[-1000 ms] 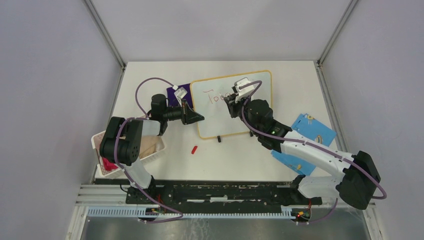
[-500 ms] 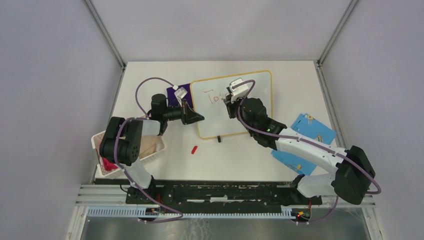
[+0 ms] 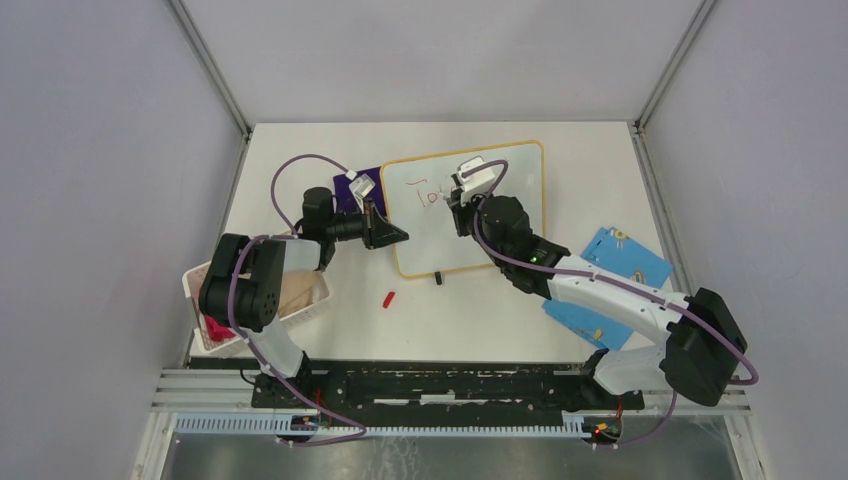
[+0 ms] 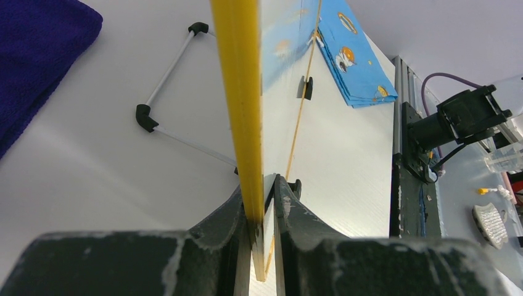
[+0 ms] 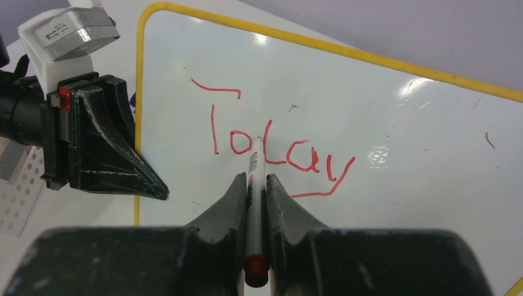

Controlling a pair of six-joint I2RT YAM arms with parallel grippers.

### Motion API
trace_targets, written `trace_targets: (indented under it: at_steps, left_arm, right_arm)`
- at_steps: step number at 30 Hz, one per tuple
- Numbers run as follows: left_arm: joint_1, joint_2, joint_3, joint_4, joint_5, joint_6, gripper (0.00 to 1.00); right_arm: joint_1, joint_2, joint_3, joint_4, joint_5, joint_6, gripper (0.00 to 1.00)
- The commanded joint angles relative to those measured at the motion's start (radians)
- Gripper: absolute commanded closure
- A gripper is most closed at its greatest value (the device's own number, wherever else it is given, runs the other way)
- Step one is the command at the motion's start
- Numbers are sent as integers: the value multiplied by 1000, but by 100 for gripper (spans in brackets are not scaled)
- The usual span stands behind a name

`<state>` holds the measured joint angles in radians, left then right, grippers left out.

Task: Write a sentence on the whiteboard

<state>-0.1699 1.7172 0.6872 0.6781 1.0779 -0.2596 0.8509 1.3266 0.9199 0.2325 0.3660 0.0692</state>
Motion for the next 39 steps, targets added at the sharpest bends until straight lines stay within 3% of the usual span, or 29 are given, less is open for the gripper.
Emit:
trace_targets:
  at_steps: [1, 19, 28, 39]
  left_arm:
    - [-6, -5, 8, -54, -95, 111, 98]
    - [-7, -8, 10, -68, -98, 118, 98]
    - [-8, -4, 11, -68, -98, 117, 98]
    - [-8, -2, 13, -68, -100, 117, 98]
  right_arm:
    - [3, 13, 56, 63, 21, -5, 100]
    - [-25, -10, 21, 11, 91, 6, 100]
    - [-34, -128, -19, 39, 50, 34, 100]
    - [-109, -230, -130, 40, 119, 41, 100]
